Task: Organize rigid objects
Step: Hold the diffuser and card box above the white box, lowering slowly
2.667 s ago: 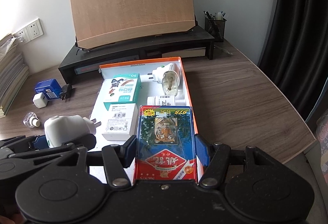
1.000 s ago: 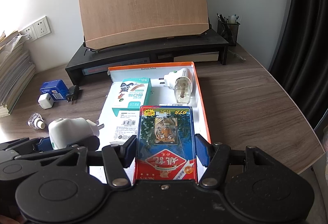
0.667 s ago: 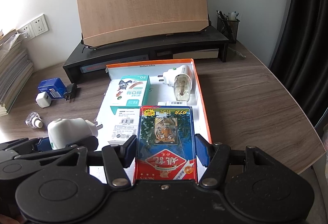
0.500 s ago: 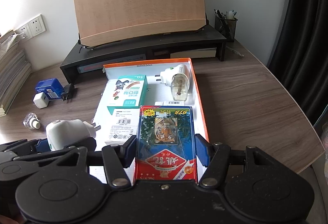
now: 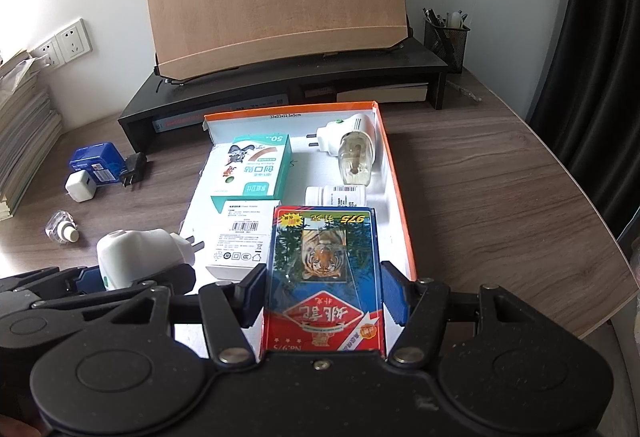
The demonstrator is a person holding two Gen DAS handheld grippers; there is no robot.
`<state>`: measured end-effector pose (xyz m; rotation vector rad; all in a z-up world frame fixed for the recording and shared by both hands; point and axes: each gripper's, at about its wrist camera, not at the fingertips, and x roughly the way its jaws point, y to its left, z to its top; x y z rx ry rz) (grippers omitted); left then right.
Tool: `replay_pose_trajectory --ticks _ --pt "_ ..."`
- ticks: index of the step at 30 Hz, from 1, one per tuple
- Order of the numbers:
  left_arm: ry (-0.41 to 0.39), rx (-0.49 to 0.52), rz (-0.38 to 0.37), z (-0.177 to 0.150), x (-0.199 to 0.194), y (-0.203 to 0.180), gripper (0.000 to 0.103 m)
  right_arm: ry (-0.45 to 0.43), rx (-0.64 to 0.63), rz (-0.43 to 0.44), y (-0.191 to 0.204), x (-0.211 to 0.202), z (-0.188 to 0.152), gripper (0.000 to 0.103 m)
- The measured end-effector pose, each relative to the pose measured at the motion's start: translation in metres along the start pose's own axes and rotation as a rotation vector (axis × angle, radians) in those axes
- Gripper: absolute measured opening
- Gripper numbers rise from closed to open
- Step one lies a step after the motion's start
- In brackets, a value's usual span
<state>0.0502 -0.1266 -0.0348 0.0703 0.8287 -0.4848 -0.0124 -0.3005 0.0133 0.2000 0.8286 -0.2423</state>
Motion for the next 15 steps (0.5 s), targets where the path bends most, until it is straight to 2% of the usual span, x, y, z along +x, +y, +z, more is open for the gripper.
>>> replay_pose_trajectory --ticks 15 --pt "0.012 0.003 0.0 -0.0004 0.0027 0.001 0.054 0.014 -0.006 0.005 0.0013 0.0023 -0.0015 0.072"
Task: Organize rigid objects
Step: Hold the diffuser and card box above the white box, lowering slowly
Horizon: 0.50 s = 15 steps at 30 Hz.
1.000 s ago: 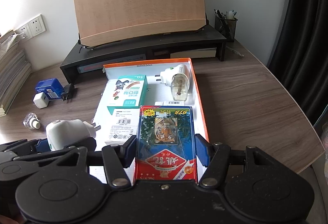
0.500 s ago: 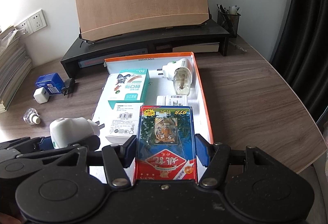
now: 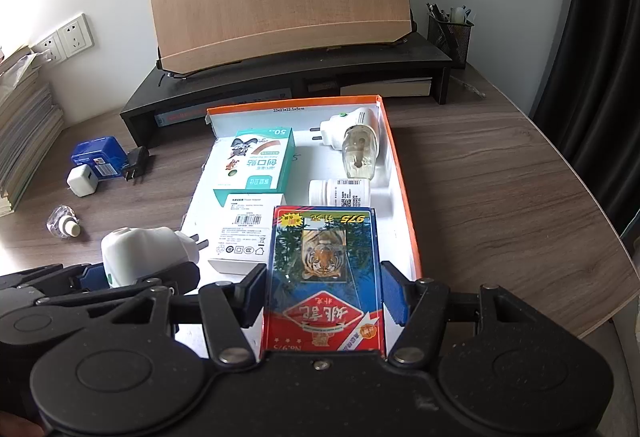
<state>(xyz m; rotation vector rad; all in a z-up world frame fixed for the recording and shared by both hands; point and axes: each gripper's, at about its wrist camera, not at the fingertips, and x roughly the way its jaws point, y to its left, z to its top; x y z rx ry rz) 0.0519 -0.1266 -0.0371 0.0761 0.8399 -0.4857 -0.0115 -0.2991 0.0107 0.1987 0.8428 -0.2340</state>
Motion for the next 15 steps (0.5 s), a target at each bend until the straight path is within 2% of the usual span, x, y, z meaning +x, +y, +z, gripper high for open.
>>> replay_pose_trajectory --ticks 15 --pt "0.011 0.003 -0.007 -0.0016 0.0006 0.0003 0.054 0.015 -0.001 -0.002 0.0004 0.0007 -0.0025 0.072"
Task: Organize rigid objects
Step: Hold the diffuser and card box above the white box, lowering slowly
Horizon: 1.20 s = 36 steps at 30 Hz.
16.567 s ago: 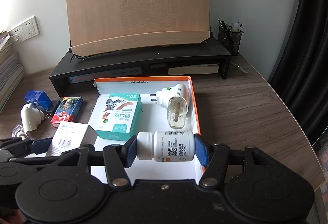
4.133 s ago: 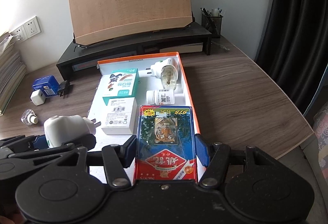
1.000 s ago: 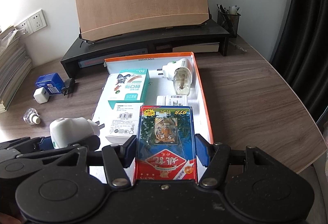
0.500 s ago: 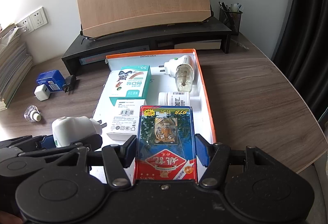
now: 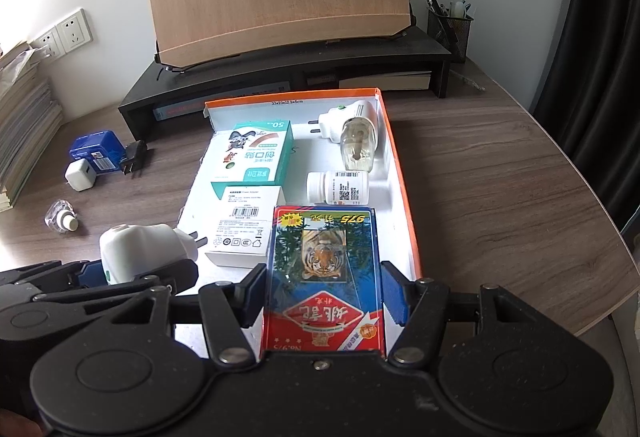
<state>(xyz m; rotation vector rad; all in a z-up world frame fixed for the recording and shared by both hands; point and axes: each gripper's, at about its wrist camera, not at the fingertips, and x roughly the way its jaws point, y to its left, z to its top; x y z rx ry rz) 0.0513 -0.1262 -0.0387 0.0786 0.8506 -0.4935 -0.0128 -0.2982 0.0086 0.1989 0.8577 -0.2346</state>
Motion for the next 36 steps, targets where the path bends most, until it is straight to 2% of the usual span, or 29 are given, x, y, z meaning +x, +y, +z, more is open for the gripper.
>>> replay_pose_trajectory --ticks 36 --pt "0.037 -0.002 -0.013 -0.002 0.01 0.003 0.054 0.056 -0.007 -0.018 -0.002 0.015 -0.004 0.072"
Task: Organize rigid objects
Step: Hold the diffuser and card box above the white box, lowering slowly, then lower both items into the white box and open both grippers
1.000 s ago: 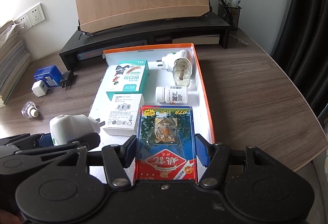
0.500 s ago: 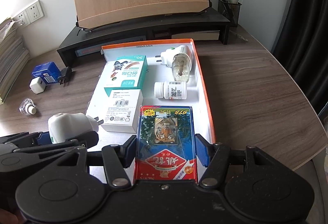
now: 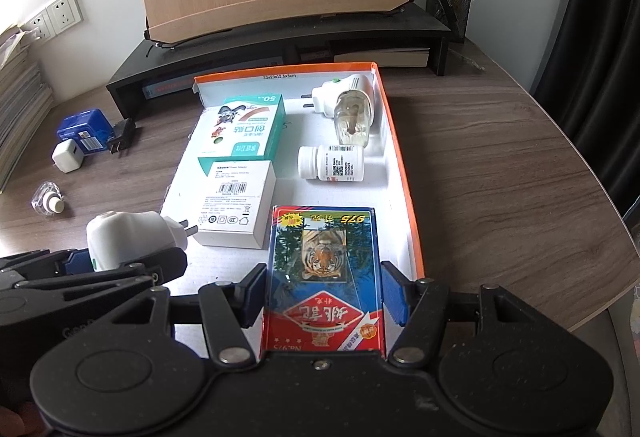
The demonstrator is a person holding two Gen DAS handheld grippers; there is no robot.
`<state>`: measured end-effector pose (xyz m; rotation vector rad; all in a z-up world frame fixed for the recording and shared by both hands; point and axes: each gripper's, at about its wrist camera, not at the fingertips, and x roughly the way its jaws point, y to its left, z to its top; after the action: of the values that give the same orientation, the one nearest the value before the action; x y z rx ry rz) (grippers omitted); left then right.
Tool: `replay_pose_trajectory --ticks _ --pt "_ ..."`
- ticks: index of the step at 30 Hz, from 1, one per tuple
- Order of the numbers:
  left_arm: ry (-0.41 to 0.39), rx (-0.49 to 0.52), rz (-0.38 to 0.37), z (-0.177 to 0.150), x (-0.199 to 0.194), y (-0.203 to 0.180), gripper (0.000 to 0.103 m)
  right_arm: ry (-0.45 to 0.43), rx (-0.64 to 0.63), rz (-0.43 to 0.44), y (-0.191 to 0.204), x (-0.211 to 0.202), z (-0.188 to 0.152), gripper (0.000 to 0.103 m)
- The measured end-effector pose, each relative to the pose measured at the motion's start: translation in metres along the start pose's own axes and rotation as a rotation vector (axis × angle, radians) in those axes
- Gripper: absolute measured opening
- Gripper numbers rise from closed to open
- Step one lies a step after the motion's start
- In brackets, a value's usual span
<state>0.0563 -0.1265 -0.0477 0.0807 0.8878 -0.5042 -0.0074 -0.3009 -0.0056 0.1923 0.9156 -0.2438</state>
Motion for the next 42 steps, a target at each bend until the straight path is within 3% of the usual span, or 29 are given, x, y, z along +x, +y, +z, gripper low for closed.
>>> replay_pose_trajectory --ticks 28,36,41,42 --pt "0.011 -0.003 -0.003 0.0 0.003 -0.002 0.054 0.018 -0.003 -0.006 -0.002 0.006 -0.002 0.072" --pt "0.02 0.004 -0.014 -0.001 0.006 -0.005 0.054 -0.038 0.0 -0.024 -0.007 -0.005 0.004 0.072" --pt "0.045 0.013 -0.071 -0.002 0.01 -0.009 0.054 -0.084 0.029 -0.055 -0.015 -0.015 0.009 0.072" --pt "0.044 0.011 -0.091 -0.003 0.01 -0.01 0.061 -0.09 0.033 -0.056 -0.015 -0.016 0.009 0.072"
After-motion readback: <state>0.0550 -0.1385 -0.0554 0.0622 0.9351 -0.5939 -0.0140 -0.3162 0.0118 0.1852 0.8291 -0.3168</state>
